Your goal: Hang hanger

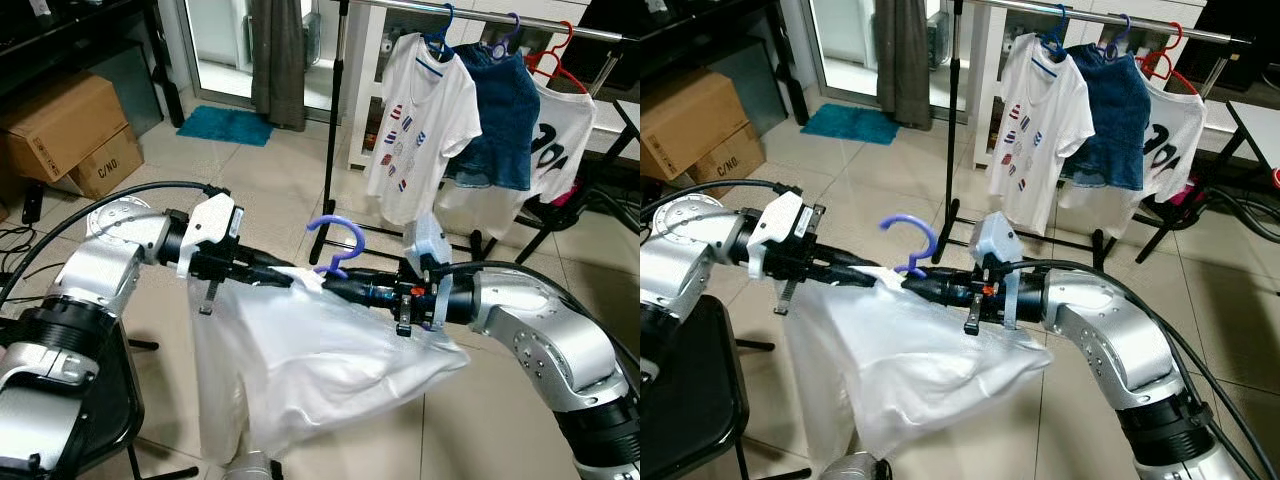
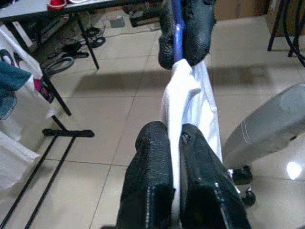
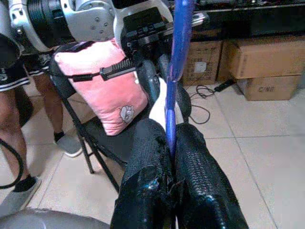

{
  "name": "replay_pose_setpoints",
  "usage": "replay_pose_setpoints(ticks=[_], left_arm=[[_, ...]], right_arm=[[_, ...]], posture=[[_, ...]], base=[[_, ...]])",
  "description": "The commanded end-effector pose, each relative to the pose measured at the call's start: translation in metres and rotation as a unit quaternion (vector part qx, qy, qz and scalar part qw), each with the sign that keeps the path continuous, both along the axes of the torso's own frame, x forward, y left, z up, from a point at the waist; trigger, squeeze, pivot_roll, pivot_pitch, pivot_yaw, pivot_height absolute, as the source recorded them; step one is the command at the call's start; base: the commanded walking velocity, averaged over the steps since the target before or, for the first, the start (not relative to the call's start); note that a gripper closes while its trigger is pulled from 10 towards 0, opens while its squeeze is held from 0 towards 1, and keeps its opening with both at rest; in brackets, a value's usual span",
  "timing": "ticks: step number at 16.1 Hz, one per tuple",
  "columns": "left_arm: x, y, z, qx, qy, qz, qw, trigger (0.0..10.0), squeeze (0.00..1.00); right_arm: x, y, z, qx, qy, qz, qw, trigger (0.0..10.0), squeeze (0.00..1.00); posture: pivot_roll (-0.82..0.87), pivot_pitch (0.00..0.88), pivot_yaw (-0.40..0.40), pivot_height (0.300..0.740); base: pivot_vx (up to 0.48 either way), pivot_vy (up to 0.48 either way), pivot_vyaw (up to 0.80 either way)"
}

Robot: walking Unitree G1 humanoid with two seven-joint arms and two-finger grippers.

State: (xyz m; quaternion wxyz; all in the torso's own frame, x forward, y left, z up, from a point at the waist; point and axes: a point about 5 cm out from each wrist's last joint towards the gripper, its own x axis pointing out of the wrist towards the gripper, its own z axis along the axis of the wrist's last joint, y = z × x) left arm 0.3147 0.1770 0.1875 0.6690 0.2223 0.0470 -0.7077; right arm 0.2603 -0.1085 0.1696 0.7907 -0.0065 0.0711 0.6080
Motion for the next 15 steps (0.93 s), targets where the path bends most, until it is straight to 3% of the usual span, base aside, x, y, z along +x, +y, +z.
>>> replay_pose_setpoints(ticks=[1,6,10,12,13,14,15], left_arm=[[0.004,0.008,0.011,-0.013,-0.017,0.023,1.000,10.0,1.00],[0.004,0.007,0.015,-0.041,-0.049,0.031,0.997,10.0,1.00],[0.005,0.003,0.025,-0.095,-0.083,0.055,0.990,10.0,1.00],[0.010,0.004,0.039,-0.153,-0.087,0.095,0.980,10.0,1.00],[0.017,0.006,0.048,-0.197,-0.097,0.144,0.965,10.0,1.00],[0.022,0.007,0.052,-0.211,-0.100,0.176,0.956,10.0,1.00],[0.026,0.007,0.054,-0.210,-0.114,0.241,0.941,10.0,1.00]], right_arm=[[-0.003,-0.001,0.006,0.014,-0.008,0.000,1.000,0.0,0.00],[-0.004,-0.006,0.002,0.005,0.006,-0.024,1.000,0.0,0.00],[-0.005,-0.014,-0.001,0.000,0.021,-0.059,0.998,0.0,0.00],[-0.002,-0.017,0.000,-0.002,0.017,-0.079,0.997,0.0,0.00],[0.003,-0.020,-0.002,-0.017,-0.008,-0.104,0.994,0.0,0.00],[0.006,-0.022,-0.002,-0.020,-0.016,-0.119,0.993,0.0,0.00],[0.011,-0.026,-0.001,-0.004,-0.022,-0.175,0.984,0.0,0.00]], posture=[[-0.06,0.000,-0.019,0.740],[-0.06,0.000,-0.016,0.740],[-0.04,0.000,-0.052,0.740],[-0.05,0.000,-0.038,0.740],[-0.05,0.000,-0.022,0.740],[-0.06,0.000,-0.022,0.740],[-0.06,0.000,-0.028,0.740]], base=[[0.000,0.000,0.00],[0.000,0.000,0.00],[0.000,0.000,0.00],[0.000,0.000,0.00],[0.000,0.000,0.00],[0.000,0.000,0.00],[0.000,0.000,0.00]])
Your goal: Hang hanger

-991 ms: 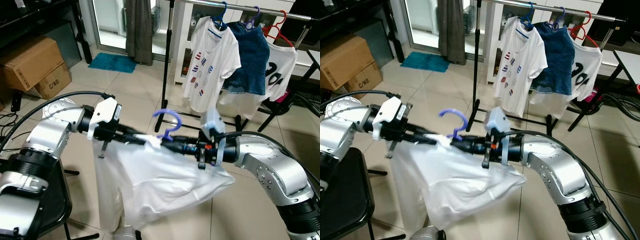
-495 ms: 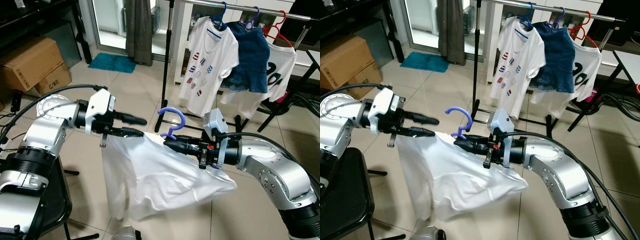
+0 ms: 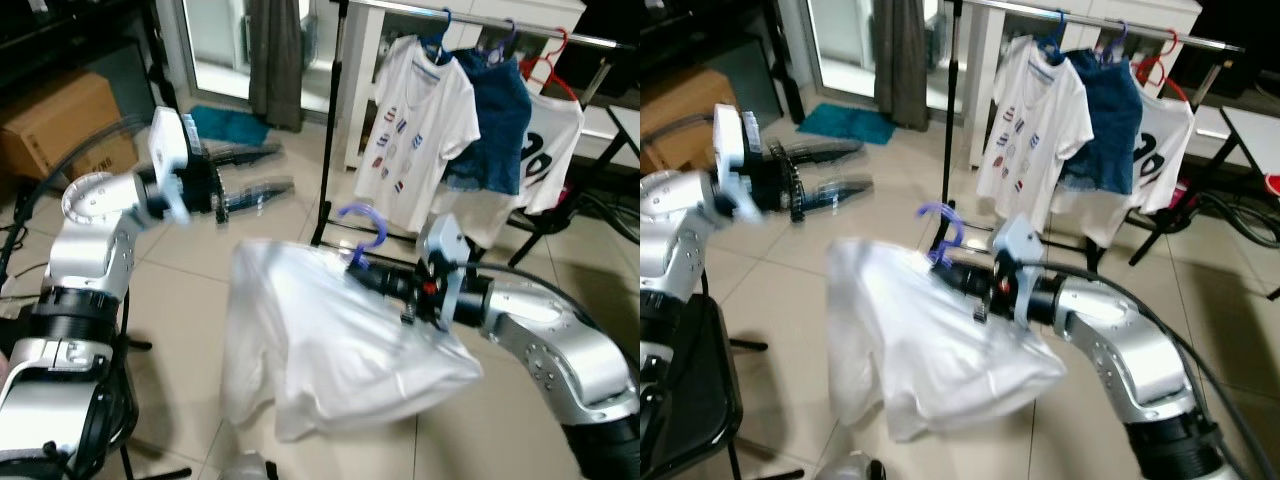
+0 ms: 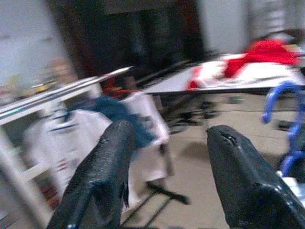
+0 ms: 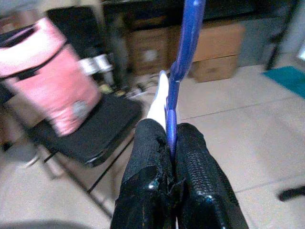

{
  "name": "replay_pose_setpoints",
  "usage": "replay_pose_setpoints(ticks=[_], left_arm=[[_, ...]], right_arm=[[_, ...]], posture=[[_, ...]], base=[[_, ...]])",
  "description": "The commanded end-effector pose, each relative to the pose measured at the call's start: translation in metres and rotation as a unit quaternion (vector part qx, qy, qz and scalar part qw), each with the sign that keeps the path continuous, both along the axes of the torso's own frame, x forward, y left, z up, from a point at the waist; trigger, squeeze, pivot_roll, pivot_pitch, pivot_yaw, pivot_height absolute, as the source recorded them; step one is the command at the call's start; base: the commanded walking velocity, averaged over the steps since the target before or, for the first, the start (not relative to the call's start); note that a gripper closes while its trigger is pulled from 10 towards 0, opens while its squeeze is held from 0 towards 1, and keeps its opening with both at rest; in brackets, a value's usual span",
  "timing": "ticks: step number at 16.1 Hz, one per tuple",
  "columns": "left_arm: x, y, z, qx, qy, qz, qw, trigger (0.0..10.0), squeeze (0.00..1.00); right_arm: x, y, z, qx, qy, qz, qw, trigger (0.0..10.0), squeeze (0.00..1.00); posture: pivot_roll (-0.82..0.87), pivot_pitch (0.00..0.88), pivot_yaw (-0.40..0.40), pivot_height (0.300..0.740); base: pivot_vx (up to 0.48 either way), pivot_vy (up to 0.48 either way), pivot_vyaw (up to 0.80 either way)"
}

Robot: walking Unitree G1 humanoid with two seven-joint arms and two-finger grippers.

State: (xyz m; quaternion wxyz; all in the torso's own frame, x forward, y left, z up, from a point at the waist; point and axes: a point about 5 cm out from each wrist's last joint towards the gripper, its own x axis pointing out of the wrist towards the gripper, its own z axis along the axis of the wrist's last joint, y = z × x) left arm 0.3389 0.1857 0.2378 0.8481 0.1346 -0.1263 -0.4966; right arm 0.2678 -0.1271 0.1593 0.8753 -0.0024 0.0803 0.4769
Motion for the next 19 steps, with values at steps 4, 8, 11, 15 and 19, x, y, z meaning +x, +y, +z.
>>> replay_pose_setpoints(ticks=[4,8,11,15,19], left_arm=[[-0.016,-0.030,-0.055,-0.019,0.058,0.107,0.992,10.0,0.54],[-0.013,-0.054,-0.092,-0.030,0.111,0.118,0.986,10.0,0.00],[-0.009,-0.068,-0.092,-0.011,0.085,0.138,0.987,10.0,1.00],[0.005,-0.067,-0.093,0.003,0.050,0.230,0.972,10.0,1.00],[0.012,-0.073,-0.098,0.016,0.078,0.223,0.972,10.0,0.00]], right_arm=[[0.028,-0.005,0.003,0.077,0.029,-0.225,0.971,0.0,0.00],[0.033,0.018,0.010,0.092,0.006,-0.232,0.968,0.0,0.00],[0.032,0.030,0.020,0.119,0.020,-0.234,0.965,0.0,0.00],[0.028,0.036,0.028,0.149,0.022,-0.209,0.966,0.0,0.00],[0.020,0.046,0.039,0.173,0.018,-0.154,0.973,0.0,0.00]], posture=[[-0.04,0.000,-0.053,0.740],[-0.04,0.000,-0.056,0.740],[-0.05,0.000,-0.048,0.740],[-0.06,0.000,-0.028,0.740],[-0.05,0.000,-0.041,0.740]], base=[[0.000,0.000,0.00],[0.000,0.000,0.00],[0.000,0.000,0.00],[0.000,0.000,0.00],[0.000,0.000,0.00]])
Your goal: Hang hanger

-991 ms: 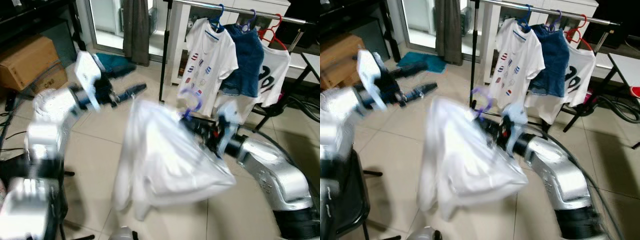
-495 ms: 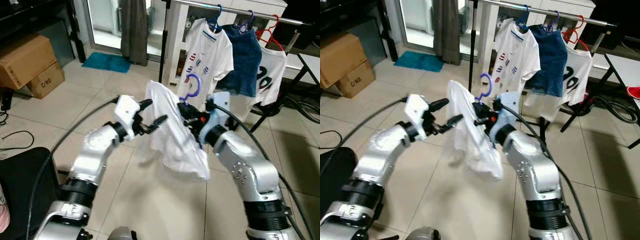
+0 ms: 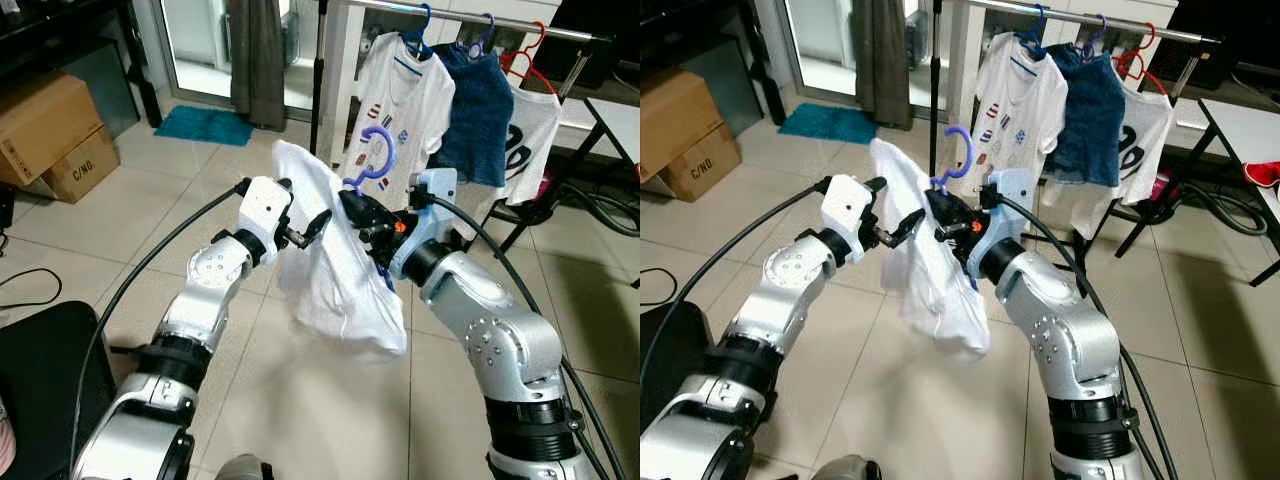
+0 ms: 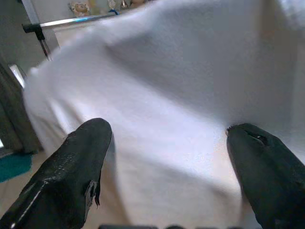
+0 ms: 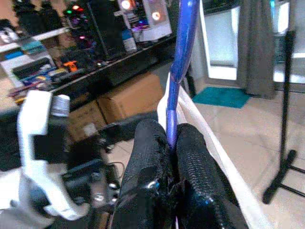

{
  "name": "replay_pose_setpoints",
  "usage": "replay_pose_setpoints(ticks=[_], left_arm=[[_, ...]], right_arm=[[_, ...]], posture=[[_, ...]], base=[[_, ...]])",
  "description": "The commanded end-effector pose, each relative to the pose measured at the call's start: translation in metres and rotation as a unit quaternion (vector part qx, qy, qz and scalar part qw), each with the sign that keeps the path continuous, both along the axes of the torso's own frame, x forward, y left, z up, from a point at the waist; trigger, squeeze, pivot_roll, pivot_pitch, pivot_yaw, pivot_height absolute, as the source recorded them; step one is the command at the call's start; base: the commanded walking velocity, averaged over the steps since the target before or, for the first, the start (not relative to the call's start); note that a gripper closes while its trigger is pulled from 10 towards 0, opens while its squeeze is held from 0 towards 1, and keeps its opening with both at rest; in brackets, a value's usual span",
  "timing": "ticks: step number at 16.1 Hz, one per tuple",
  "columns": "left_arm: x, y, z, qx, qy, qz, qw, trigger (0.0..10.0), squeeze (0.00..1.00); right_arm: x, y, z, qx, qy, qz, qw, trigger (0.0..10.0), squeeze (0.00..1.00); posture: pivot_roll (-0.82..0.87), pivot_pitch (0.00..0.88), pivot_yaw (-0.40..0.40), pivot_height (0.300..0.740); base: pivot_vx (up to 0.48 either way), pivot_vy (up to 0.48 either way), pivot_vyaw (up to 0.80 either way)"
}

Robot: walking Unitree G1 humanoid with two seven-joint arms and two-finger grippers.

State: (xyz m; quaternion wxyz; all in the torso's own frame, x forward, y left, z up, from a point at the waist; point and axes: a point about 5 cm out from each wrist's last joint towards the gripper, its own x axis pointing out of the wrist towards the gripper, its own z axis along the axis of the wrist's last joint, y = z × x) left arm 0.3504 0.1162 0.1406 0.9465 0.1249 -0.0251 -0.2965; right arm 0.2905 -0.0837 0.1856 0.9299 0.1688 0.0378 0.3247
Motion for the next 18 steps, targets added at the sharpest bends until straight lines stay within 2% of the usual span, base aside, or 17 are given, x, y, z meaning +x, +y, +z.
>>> replay_pose_setpoints(ticks=[1,2,4,5,6,7,18], left_arm=[[0.0011,-0.0059,-0.0044,-0.010,0.027,-0.007,1.000,10.0,0.00],[0.0016,-0.0064,-0.0057,-0.020,0.034,-0.002,0.999,10.0,0.00],[0.0028,-0.0095,-0.0106,-0.075,0.078,0.011,0.994,10.0,0.00],[0.0030,-0.0109,-0.0104,-0.084,0.082,0.010,0.993,10.0,0.00],[0.0029,-0.0137,-0.0089,-0.093,0.083,0.002,0.992,4.0,0.00],[0.0032,-0.0149,-0.0078,-0.092,0.081,-0.004,0.992,0.0,0.00],[0.0048,-0.0110,-0.0038,-0.070,0.067,-0.013,0.995,0.0,0.00]], right_arm=[[-0.0037,0.0050,0.0152,0.012,-0.032,0.027,0.999,0.0,0.00],[-0.0040,0.0056,0.0159,0.012,-0.034,0.030,0.999,0.0,0.00],[-0.0053,0.0078,0.0202,0.014,-0.042,0.045,0.998,0.0,0.00],[-0.0054,0.0077,0.0208,0.015,-0.043,0.047,0.998,0.0,0.00],[-0.0051,0.0073,0.0219,0.015,-0.045,0.048,0.998,0.0,0.00],[-0.0047,0.0070,0.0224,0.015,-0.046,0.049,0.998,0.0,0.00],[-0.0025,0.0022,0.0240,0.033,-0.046,0.045,0.997,0.0,0.00]], posture=[[-0.05,0.000,-0.045,0.740],[-0.05,0.000,-0.045,0.740],[-0.06,0.000,-0.042,0.740],[-0.06,0.000,-0.042,0.740],[-0.06,0.000,-0.042,0.740],[-0.06,0.000,-0.043,0.740],[-0.05,0.000,-0.040,0.740]], base=[[0.000,0.000,0.00],[0.000,0.000,0.00],[0.000,0.000,0.00],[0.000,0.000,0.00],[0.000,0.000,0.00],[0.000,0.000,0.00],[0.000,0.000,0.00]])
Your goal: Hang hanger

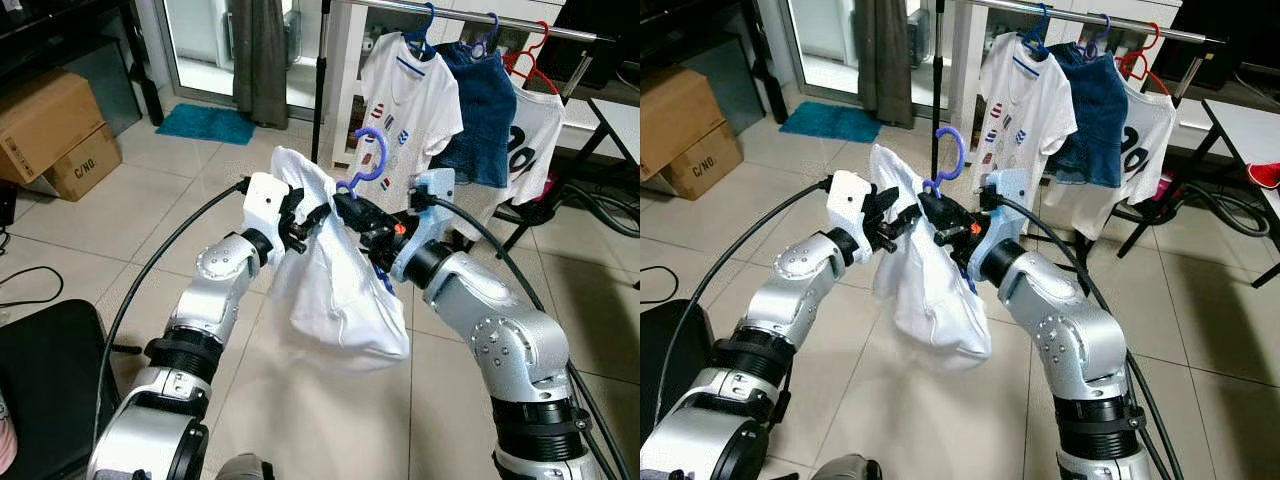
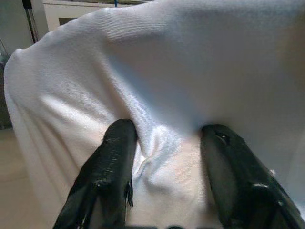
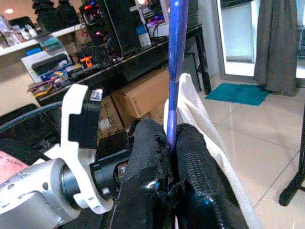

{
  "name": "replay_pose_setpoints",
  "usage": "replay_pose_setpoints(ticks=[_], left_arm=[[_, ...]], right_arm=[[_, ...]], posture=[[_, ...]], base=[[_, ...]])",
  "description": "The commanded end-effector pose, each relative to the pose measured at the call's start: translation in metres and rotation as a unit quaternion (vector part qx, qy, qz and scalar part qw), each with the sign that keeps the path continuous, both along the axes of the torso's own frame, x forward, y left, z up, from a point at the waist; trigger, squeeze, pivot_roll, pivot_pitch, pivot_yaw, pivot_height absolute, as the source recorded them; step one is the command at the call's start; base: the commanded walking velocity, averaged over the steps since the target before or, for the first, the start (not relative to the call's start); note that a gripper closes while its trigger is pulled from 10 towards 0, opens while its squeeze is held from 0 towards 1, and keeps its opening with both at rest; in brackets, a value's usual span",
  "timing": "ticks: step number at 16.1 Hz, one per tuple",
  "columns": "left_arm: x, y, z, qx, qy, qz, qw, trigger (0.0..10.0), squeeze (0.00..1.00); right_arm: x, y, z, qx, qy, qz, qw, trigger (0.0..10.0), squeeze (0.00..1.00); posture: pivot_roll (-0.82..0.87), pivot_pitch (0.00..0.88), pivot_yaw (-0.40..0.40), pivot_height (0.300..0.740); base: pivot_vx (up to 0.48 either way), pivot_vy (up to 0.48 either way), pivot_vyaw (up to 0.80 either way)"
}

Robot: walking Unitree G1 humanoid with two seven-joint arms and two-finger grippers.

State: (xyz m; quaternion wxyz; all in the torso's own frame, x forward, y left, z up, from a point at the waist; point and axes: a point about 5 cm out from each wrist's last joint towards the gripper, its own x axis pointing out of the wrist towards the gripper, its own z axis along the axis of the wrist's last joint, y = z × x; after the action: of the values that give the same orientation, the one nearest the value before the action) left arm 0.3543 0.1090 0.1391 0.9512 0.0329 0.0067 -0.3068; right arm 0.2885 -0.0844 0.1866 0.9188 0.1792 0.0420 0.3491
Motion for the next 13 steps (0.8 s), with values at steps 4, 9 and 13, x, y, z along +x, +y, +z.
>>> replay_pose_setpoints(ticks=[4,9,13], left_arm=[[0.002,-0.002,-0.001,0.004,0.004,-0.003,1.000,0.0,0.00],[0.004,0.006,0.000,-0.003,0.004,0.010,1.000,0.0,0.00],[0.004,0.010,0.006,-0.018,-0.009,0.011,1.000,0.0,0.00]], right_arm=[[-0.001,0.002,0.023,0.025,-0.049,0.020,0.998,0.0,0.00],[0.000,0.001,0.024,0.027,-0.049,0.022,0.998,0.0,0.00],[0.000,0.000,0.023,0.024,-0.048,0.018,0.998,0.0,0.00]], posture=[[-0.05,0.000,-0.040,0.740],[-0.06,0.000,-0.045,0.740],[-0.06,0.000,-0.046,0.740]], base=[[0.000,0.000,0.00],[0.000,0.000,0.00],[0.000,0.000,0.00]])
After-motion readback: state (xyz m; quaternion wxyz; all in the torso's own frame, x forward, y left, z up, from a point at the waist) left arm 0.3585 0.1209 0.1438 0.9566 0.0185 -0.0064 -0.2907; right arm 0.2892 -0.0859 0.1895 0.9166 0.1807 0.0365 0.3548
